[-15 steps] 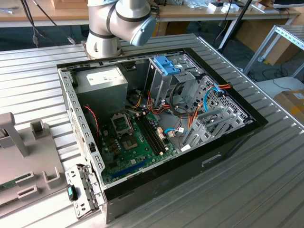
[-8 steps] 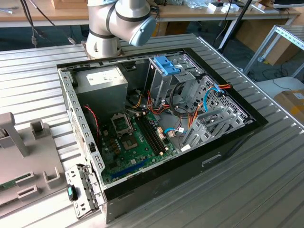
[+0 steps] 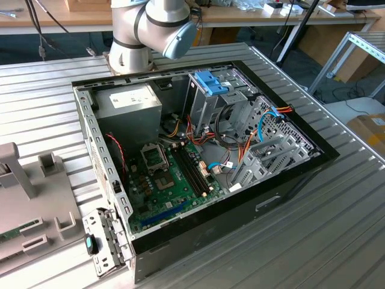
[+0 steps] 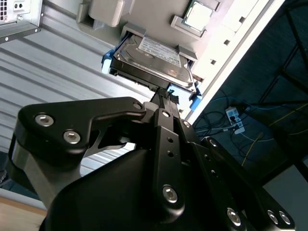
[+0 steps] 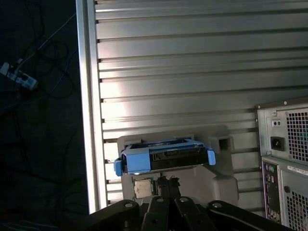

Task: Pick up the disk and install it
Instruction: 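Reach for the disk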

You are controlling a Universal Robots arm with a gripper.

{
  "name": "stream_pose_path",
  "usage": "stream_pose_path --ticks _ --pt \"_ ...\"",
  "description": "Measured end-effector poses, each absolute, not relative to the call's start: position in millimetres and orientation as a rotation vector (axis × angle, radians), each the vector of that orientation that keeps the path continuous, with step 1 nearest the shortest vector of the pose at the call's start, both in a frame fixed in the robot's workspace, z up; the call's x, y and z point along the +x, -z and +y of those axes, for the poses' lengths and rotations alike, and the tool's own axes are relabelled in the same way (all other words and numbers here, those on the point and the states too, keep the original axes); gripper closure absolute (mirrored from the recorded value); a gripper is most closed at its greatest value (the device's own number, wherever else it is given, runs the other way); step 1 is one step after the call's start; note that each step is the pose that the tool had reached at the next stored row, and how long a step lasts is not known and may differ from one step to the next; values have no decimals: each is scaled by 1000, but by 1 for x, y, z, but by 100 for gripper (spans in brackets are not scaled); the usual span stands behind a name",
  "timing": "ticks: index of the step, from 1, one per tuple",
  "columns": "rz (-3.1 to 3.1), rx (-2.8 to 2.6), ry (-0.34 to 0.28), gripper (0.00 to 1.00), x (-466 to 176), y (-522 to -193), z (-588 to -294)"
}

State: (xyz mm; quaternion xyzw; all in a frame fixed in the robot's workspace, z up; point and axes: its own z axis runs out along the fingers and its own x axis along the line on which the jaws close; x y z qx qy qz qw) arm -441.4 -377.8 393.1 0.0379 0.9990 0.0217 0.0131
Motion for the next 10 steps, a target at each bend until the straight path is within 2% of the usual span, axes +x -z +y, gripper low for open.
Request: stream_pose_path --ticks 10 --pt "3112 118 -67 89 -466 -391 -370"
